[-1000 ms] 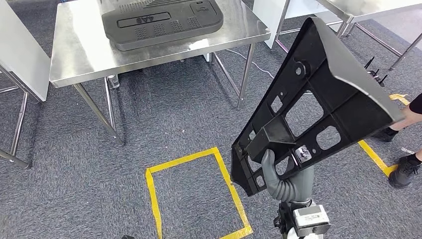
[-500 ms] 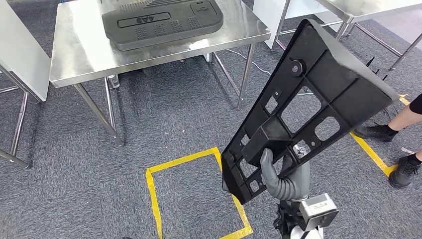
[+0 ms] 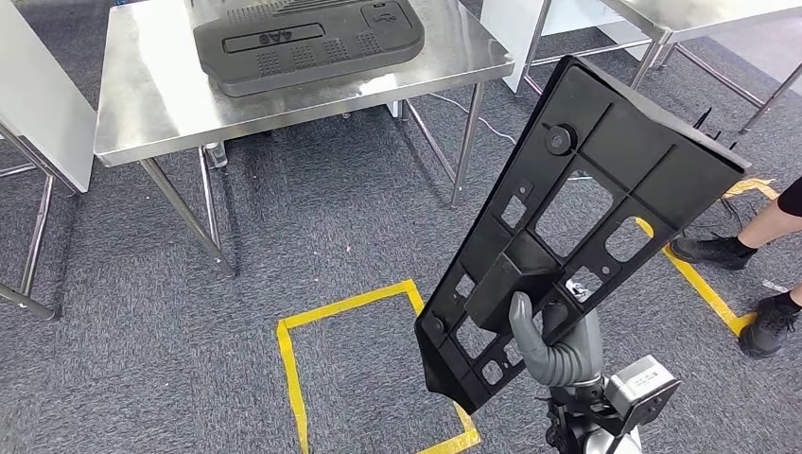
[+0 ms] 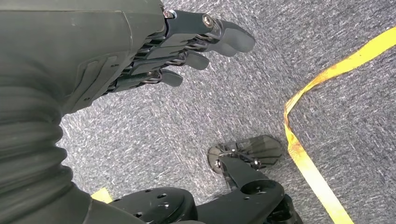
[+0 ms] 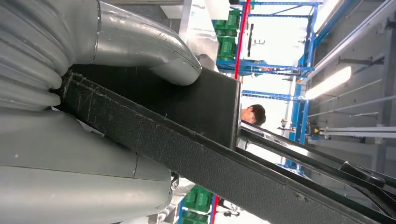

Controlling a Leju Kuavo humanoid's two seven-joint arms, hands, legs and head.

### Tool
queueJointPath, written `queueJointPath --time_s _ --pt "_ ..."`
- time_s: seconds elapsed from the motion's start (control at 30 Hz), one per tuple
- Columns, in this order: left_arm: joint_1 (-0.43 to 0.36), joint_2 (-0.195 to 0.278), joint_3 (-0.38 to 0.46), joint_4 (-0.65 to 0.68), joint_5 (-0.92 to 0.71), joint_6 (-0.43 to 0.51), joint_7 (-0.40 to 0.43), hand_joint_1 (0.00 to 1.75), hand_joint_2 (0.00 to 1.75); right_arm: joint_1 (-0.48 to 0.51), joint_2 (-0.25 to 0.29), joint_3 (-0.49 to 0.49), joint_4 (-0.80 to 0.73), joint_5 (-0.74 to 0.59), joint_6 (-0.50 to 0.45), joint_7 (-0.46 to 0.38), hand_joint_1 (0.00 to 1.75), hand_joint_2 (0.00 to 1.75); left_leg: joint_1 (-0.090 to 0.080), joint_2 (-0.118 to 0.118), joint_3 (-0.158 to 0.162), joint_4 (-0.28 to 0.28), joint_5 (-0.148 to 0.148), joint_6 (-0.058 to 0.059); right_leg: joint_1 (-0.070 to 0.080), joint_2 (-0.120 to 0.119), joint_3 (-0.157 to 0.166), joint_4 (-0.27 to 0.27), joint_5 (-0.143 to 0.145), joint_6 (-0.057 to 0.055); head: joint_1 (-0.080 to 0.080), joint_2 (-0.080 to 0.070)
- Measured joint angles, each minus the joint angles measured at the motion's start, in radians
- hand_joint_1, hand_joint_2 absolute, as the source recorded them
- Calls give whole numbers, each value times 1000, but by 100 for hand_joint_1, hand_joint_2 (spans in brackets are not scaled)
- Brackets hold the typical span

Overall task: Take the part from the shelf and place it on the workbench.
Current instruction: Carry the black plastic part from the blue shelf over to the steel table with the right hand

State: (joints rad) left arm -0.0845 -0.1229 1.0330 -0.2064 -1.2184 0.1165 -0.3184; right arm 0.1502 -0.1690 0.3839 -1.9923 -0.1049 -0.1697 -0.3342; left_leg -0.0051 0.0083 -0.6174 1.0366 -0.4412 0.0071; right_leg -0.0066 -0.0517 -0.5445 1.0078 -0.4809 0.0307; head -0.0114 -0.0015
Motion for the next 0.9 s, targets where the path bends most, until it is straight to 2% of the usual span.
queueJointPath --time_s 0.27,0.63,0.77,0.87,0.9 --pt "2 3 0 0 0 -16 3 0 175 14 -11 -36 -1 -47 39 -1 175 175 0 0 0 0 0 0 0 0 0 0 0 0 0 0" --pt "2 6 0 0 -3 -17 13 0 175 17 -1 -56 -1 24 50 -5 175 175 -3 0 0 2 -1 2 -3 0 0 -1 1 2 0 0" --pt "2 8 0 0 -6 -16 18 0 175 15 4 -56 0 37 50 -5 175 175 -8 0 -1 3 -4 9 -8 0 0 -1 2 5 0 0" --pt "2 10 0 0 -8 -16 19 0 175 7 6 -56 0 39 50 -5 175 175 -13 -2 -1 -1 -6 20 -11 -4 2 -6 2 14 -1 0" --pt "2 11 0 0 -9 -16 19 0 175 4 6 -56 0 40 50 -5 175 175 -10 -4 3 -7 -4 25 -12 -3 3 -5 0 17 -1 0"
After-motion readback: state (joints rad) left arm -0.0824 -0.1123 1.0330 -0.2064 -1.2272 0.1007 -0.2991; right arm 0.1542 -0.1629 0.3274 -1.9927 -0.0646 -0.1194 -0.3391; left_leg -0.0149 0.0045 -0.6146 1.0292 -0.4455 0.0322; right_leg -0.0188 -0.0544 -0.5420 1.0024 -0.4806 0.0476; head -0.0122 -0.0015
